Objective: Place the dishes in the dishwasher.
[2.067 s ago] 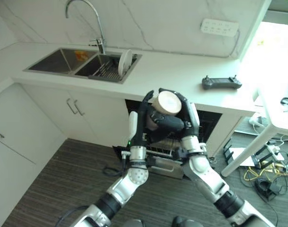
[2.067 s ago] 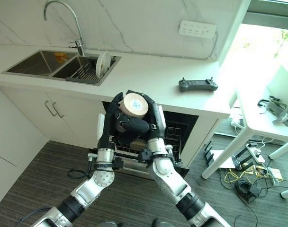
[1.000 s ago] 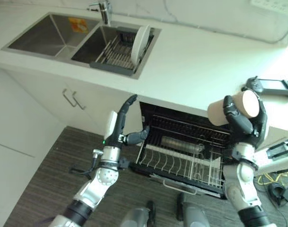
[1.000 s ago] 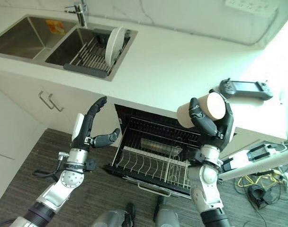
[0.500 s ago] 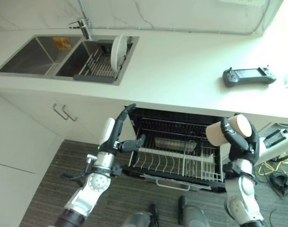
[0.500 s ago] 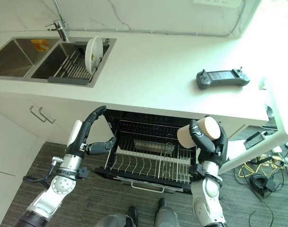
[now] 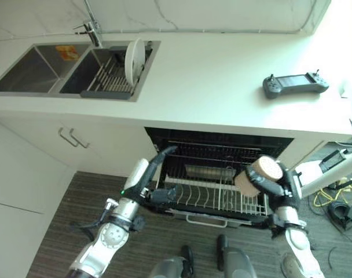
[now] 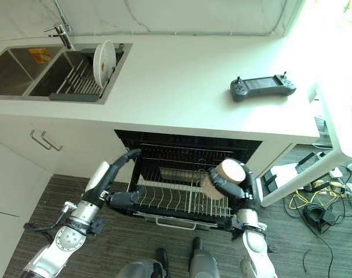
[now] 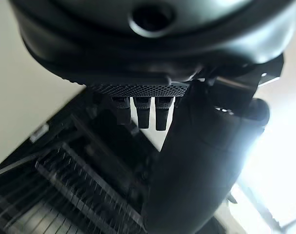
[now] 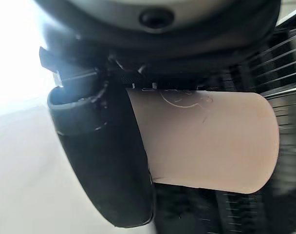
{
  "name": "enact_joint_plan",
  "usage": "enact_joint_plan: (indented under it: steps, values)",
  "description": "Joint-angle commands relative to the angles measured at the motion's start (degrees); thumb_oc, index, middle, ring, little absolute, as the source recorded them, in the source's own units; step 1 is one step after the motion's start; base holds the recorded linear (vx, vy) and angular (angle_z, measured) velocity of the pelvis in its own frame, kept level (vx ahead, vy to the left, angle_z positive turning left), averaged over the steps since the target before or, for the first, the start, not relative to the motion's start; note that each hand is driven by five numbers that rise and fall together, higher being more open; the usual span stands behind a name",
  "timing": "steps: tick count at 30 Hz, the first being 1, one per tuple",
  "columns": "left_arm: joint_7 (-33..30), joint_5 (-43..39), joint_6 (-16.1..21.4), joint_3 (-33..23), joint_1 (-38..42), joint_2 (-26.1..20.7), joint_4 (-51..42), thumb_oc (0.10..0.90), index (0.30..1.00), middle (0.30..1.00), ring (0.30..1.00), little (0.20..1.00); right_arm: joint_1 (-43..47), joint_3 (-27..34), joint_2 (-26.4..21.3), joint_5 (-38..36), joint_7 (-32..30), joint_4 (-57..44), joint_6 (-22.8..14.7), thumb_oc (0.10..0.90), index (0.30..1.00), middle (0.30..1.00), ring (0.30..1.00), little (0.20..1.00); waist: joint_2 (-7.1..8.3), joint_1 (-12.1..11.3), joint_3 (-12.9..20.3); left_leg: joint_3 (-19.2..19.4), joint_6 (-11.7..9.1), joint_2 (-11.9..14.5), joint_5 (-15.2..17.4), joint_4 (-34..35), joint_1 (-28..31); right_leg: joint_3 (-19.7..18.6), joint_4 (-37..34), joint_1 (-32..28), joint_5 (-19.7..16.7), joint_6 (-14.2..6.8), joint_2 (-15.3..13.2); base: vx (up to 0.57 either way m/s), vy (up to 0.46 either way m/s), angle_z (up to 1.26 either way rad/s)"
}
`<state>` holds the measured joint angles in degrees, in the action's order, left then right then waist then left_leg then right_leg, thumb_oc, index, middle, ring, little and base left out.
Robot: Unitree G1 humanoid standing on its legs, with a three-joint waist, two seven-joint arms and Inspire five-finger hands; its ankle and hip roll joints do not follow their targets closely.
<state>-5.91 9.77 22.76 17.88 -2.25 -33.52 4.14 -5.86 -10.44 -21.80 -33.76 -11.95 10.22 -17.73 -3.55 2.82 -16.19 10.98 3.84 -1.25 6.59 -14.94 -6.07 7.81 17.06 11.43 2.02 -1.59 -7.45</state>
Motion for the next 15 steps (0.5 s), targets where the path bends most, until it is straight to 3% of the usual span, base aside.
enact_joint_plan:
  steps: [1, 2, 3, 5, 8, 11, 15]
  values:
    - [12.26, -2.82, 0.43, 0.24, 2.76, -3.10, -4.50, 0.800, 0.900, 0.900, 0.900, 0.900, 5.68, 1.66, -3.83, 2.68, 4.89, -2.49, -1.19, 0.400, 0.300, 0.300, 0.300, 0.300, -0.93, -0.40, 2.87, -0.69, -4.47, 7.84, 7.14, -2.25, -1.12, 1.27, 0.12, -3.22, 9.80, -5.86, -4.04, 0.01, 0.059, 0.03]
    - [15.25, -2.18, -2.84, 0.89, 2.87, -4.21, -4.90, 0.800, 0.900, 0.900, 0.900, 0.900, 6.22, 1.58, -4.46, 1.52, 6.57, -1.85, 1.15, 0.400, 0.300, 0.300, 0.300, 0.300, -1.15, -0.45, 2.72, -0.66, -4.54, 7.85, 7.03, -2.25, -1.26, 1.37, 0.12, -3.14, 9.75, -5.89, -4.20, 0.03, 0.074, 0.10]
    - [18.68, -1.98, -8.06, 2.35, 3.54, -7.29, -5.17, 0.800, 0.900, 0.900, 0.900, 0.900, 7.44, 1.32, -5.97, 0.57, 11.18, -0.23, 6.46, 0.400, 0.300, 0.300, 0.300, 0.300, -1.46, -0.48, 2.47, -0.60, -4.68, 7.83, 6.85, -2.25, -1.30, 1.57, 0.12, -3.14, 9.61, -5.98, -4.45, 0.04, 0.048, 0.09]
    - [23.15, -5.86, -13.25, 3.36, 6.07, -12.52, -5.06, 0.800, 0.900, 0.900, 0.900, 0.900, 11.04, 1.26, -11.07, 2.90, 13.41, 3.23, 10.46, 0.400, 0.300, 0.300, 0.300, 0.300, -1.64, -0.93, 2.01, -0.66, -4.69, 7.86, 6.53, -2.25, -1.51, 2.00, 0.12, -3.21, 9.55, -6.18, -4.85, 0.04, 0.012, 0.07]
    - [33.35, -7.47, -22.21, 4.94, 9.83, -17.41, -4.34, 0.800, 0.900, 0.900, 0.900, 0.900, 15.45, 1.99, -15.44, -0.97, 14.76, 8.19, 13.47, 0.400, 0.300, 0.300, 0.300, 0.300, -1.93, -1.61, 1.35, -0.76, -4.90, 7.94, 6.05, -2.25, -1.84, 2.48, 0.12, -3.30, 9.27, -6.19, -5.17, 0.03, -0.014, 0.20]
    - [39.14, -4.33, -25.73, 7.19, 13.52, -19.64, -1.77, 0.800, 0.900, 0.900, 0.900, 0.900, 19.73, 1.63, -16.58, -2.07, 14.26, 13.10, 16.03, 0.400, 0.300, 0.300, 0.300, 0.300, -2.14, -2.17, 0.46, -0.93, -4.96, 7.95, 5.79, -2.25, -2.18, 2.62, 0.12, -3.25, 9.06, -6.18, -5.24, 0.01, -0.022, 0.29]
    - [38.23, -0.89, -25.54, 9.54, 16.67, -19.47, 0.71, 0.800, 0.900, 0.900, 0.900, 0.900, 23.42, 0.49, -15.84, -0.89, 12.54, 20.48, 15.06, 0.400, 0.300, 0.300, 0.300, 0.300, -2.44, -3.14, 0.01, -1.34, -4.71, 7.67, 5.90, -2.25, -1.53, 2.66, 0.12, -3.94, 9.14, -6.05, -5.17, 0.05, -0.012, 0.09]
